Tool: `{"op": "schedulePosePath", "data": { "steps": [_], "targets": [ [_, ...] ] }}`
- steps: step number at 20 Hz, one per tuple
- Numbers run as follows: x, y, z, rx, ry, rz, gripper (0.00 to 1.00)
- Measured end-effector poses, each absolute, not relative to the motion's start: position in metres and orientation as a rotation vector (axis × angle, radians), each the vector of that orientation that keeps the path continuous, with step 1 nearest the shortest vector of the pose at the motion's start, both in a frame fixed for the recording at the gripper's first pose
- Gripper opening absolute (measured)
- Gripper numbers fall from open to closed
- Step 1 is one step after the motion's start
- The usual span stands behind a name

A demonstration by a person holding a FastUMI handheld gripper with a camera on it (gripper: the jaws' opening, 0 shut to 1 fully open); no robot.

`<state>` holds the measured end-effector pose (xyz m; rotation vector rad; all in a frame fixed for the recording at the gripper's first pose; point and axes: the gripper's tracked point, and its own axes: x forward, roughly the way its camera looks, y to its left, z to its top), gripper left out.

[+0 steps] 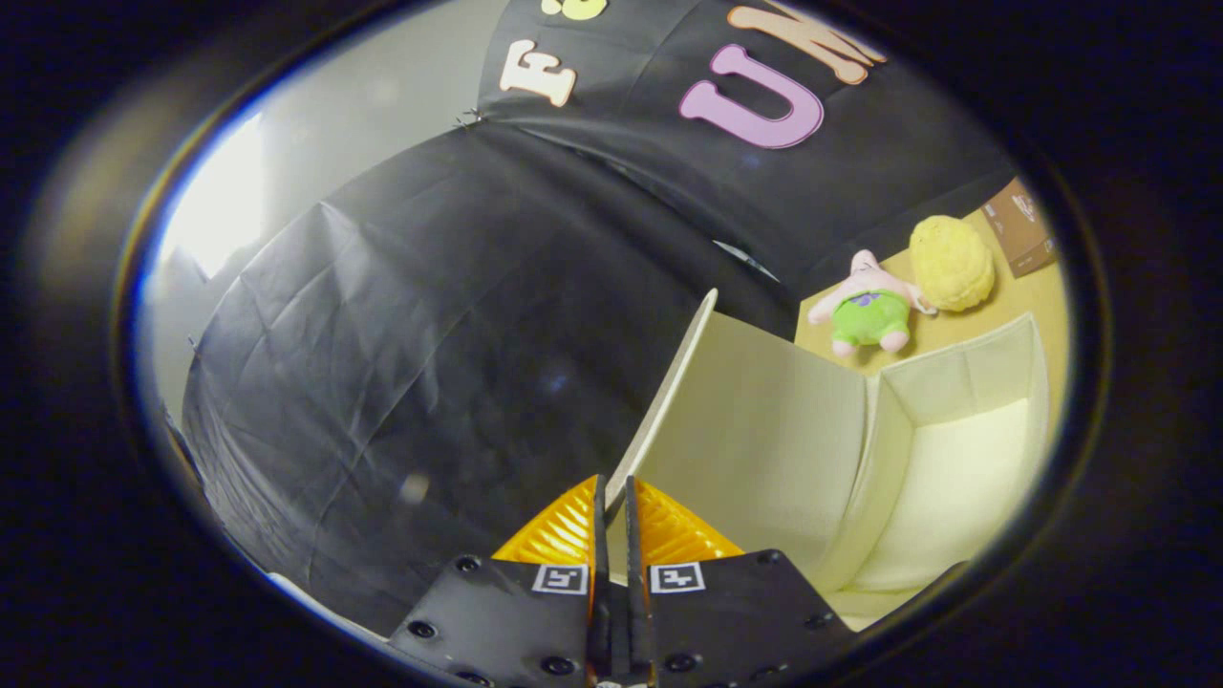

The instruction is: Open the storage box then place both shoes into the box .Put the left shoe in first, then the right shoe, with the right side of both shoes facing outward in a uniform manner.

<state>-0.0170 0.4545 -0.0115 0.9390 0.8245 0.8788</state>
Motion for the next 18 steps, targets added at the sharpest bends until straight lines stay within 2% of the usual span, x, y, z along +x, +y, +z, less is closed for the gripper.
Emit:
{"op": "schedulePosePath", "data": {
  "steps": [2,5,8,13,18],
  "targets": [
    [-0.018,0.466,-0.017,0.931,0.839,0.877,0.1],
    [-0.015,0.464,-0.026,0.836,0.818,0.85,0.21],
    [-0.016,0.463,-0.022,0.828,0.787,0.852,0.49],
    [-0.001,0.424,-0.027,0.72,0.704,0.77,0.95],
    [0.005,0.366,-0.038,0.585,0.65,0.685,0.96]
  ]
}}
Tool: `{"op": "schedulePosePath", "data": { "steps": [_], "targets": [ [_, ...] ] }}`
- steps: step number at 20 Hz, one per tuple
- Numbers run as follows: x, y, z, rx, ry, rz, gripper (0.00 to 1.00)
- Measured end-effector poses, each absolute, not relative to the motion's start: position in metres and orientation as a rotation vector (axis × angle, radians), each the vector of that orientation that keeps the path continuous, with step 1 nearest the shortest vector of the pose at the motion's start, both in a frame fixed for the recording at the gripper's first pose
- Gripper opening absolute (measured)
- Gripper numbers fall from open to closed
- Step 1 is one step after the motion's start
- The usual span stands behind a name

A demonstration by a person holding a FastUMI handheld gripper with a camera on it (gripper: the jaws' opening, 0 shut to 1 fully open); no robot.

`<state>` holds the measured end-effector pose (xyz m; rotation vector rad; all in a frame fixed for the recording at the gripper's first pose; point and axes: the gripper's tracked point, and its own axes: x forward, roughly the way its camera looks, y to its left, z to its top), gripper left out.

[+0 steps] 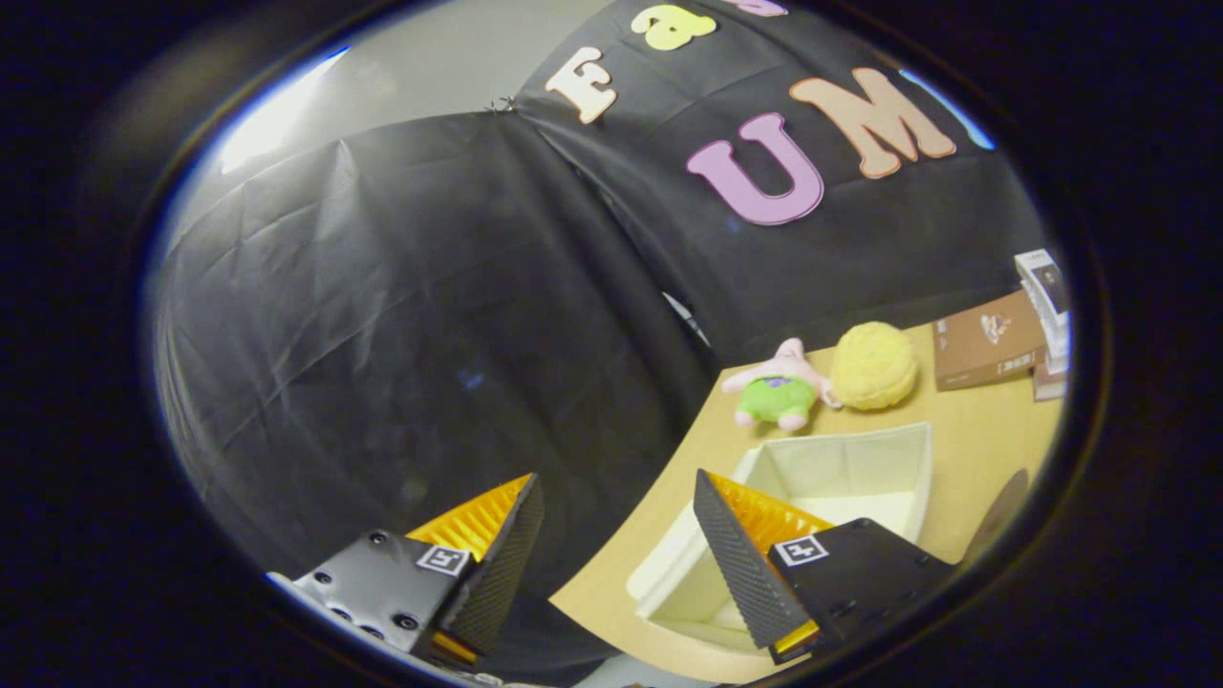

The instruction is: Open the storage box then place both shoes into the box .Put the left shoe in first, then the right shoe, with the right side of both shoes facing outward in a uniform manner.

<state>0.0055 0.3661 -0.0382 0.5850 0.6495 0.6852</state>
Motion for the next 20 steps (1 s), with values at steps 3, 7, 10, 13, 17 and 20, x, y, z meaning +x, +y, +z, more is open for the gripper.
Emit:
{"op": "schedulePosePath", "data": {
  "steps": [3,7,10,13,17,20],
  "targets": [
    [0.012,0.323,-0.045,0.515,0.625,0.622,0.96],
    [0.019,0.255,-0.058,0.41,0.592,0.523,0.97],
    [0.026,0.204,-0.073,0.344,0.574,0.444,0.98],
    [0.024,0.149,-0.096,0.283,0.585,0.363,0.98],
    [0.018,0.092,-0.137,0.255,0.64,0.278,0.99],
    [0.009,0.059,-0.174,0.216,0.699,0.228,1.0]
  ]
}}
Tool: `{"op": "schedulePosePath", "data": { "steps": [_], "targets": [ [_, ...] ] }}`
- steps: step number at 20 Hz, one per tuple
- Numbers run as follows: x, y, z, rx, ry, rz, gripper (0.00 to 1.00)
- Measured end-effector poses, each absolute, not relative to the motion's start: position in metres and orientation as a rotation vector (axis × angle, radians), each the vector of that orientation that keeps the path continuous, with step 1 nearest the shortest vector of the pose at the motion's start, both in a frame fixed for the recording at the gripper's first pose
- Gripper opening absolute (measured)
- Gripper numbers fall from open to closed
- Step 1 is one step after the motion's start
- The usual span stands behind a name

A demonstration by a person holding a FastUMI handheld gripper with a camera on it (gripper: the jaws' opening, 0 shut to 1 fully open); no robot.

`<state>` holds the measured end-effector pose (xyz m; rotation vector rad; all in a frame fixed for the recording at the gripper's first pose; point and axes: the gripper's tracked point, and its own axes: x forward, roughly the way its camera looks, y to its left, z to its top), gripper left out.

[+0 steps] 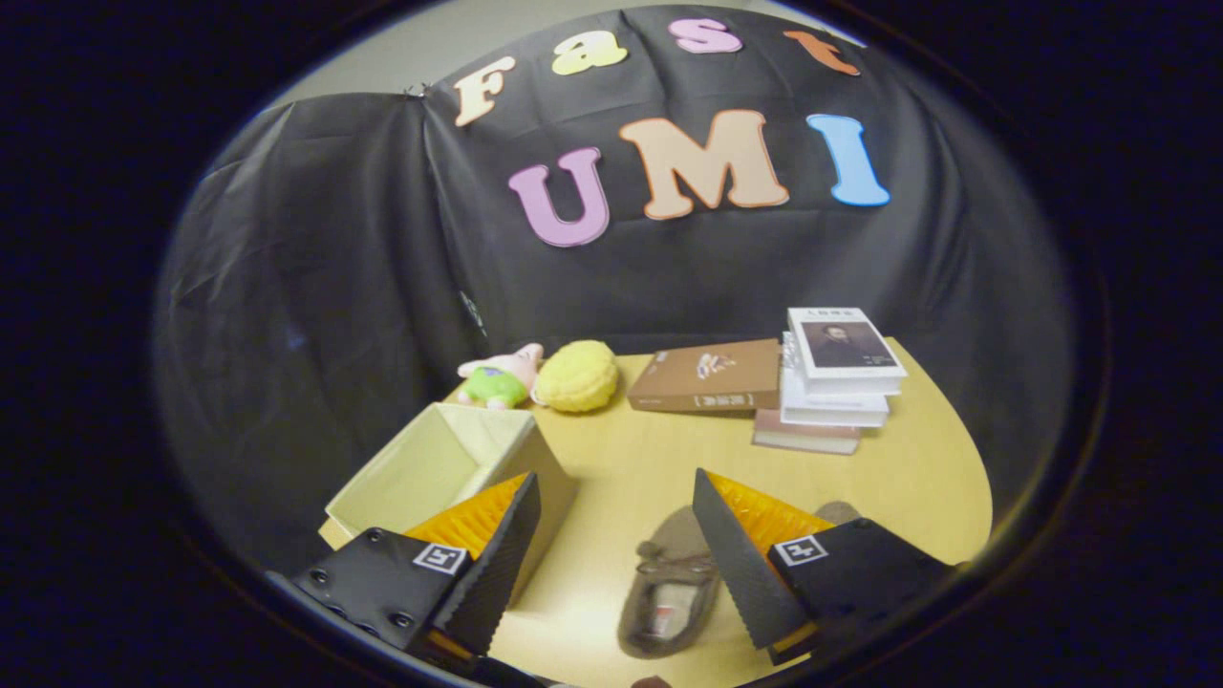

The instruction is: Open the storage box then place both shoes into the box .Put the left shoe in first, then the right shoe, with the right side of both shoes facing outward in a uniform manner.

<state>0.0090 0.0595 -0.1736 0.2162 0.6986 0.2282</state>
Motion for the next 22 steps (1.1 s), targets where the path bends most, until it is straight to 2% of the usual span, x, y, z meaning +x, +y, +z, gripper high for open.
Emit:
{"op": "schedulePosePath", "data": {
  "steps": [10,16,22],
  "targets": [
    [-0.037,0.013,-0.303,0.117,0.941,0.215,1.0],
    [-0.066,0.013,-0.348,0.108,1.096,0.263,0.99],
    [-0.074,0.032,-0.363,0.202,1.189,0.253,0.37]
  ]
}}
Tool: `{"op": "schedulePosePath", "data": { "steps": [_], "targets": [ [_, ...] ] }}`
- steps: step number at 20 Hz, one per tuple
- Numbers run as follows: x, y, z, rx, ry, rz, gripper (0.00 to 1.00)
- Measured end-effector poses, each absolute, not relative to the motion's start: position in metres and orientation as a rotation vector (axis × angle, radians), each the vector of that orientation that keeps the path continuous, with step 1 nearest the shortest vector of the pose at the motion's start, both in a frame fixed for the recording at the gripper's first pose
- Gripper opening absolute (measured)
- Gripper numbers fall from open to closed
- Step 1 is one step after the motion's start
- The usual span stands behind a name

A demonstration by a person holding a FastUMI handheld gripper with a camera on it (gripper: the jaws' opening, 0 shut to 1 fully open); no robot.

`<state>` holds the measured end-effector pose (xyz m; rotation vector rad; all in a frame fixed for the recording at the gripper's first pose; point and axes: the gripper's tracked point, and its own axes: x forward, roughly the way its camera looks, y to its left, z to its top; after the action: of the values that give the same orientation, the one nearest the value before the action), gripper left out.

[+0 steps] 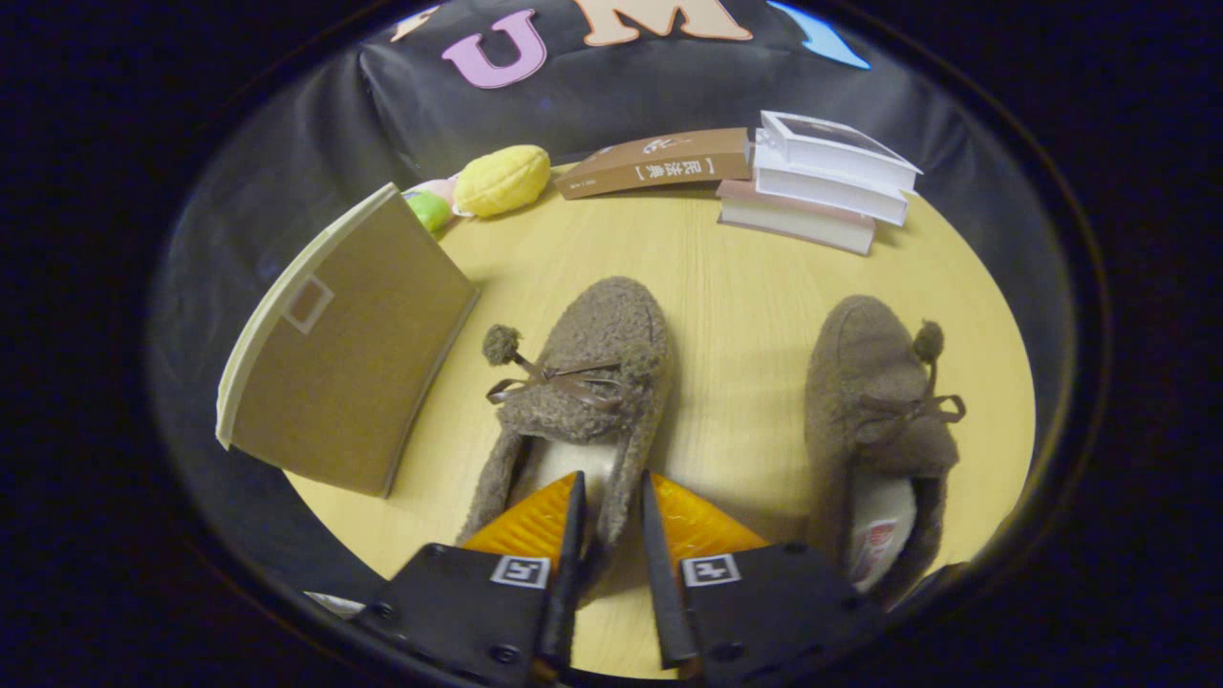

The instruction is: Open the storage box then place both shoes into the box .Put the left shoe in first, then the right shoe, with the right side of both shoes facing outward in a uniform manner.

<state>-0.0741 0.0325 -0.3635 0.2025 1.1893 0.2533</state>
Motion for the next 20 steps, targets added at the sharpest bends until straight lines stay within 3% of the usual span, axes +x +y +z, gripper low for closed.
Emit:
{"op": "schedulePosePath", "data": {
  "steps": [3,9,20],
  "targets": [
    [-0.073,0.029,-0.367,0.252,1.227,0.202,0.06],
    [-0.07,0.036,-0.34,0.453,1.256,0.128,0.03],
    [-0.031,0.1,-0.237,0.726,1.161,0.128,0.03]
  ]
}}
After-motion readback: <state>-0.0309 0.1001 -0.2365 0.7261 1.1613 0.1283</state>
